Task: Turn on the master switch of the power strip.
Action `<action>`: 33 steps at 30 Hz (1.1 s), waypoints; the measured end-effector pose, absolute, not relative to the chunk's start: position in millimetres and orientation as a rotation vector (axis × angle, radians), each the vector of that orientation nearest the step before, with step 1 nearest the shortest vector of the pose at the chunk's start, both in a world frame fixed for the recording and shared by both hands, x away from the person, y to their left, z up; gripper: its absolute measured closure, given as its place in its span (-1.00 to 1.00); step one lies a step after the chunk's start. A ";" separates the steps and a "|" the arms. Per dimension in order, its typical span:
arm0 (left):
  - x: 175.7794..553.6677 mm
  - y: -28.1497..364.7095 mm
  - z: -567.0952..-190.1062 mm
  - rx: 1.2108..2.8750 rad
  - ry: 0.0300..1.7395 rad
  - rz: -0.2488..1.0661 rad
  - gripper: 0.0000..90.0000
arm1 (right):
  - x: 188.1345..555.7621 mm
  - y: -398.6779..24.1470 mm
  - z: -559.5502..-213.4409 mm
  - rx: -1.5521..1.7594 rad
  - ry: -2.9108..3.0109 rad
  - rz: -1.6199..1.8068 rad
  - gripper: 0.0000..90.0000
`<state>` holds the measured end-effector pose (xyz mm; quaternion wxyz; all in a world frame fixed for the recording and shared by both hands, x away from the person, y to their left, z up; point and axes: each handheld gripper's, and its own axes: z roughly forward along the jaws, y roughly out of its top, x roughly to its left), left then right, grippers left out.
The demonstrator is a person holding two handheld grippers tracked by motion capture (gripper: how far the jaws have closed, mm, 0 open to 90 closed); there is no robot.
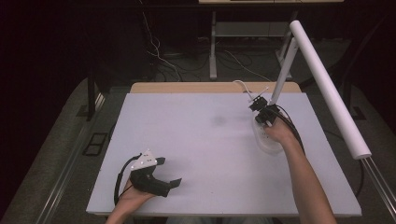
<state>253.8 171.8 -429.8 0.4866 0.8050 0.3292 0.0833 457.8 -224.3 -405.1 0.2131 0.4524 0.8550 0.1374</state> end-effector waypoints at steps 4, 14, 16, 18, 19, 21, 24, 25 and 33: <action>255.1 173.4 -430.0 1.957 0.809 0.203 -1.00 | 458.5 -223.9 -404.2 1.251 2.379 0.380 0.99; 255.1 173.6 -430.2 1.954 0.810 0.202 -1.00 | 455.4 -222.3 -399.6 1.253 2.366 0.373 0.98; 255.3 173.8 -430.3 1.953 0.811 0.201 -1.00 | 453.4 -221.3 -395.9 1.242 2.358 0.391 0.98; 255.2 173.8 -430.2 1.953 0.811 0.202 -1.00 | 450.2 -219.6 -390.9 1.234 2.352 0.421 0.98; 255.2 173.8 -430.1 1.953 0.810 0.202 -1.00 | 448.4 -218.8 -388.3 1.227 2.352 0.430 0.98; 255.1 173.4 -430.1 1.954 0.809 0.202 -1.00 | 444.9 -217.6 -383.8 1.219 2.355 0.452 0.98; 254.9 173.1 -430.0 1.960 0.806 0.202 -1.00 | 438.2 -216.0 -377.8 1.217 2.355 0.474 0.98; 254.9 173.0 -430.0 1.960 0.806 0.203 -1.00 | 436.0 -215.7 -375.8 1.213 2.355 0.484 0.98; 254.9 173.0 -429.9 1.958 0.807 0.202 -1.00 | 417.0 -213.8 -365.2 1.180 2.357 0.580 0.98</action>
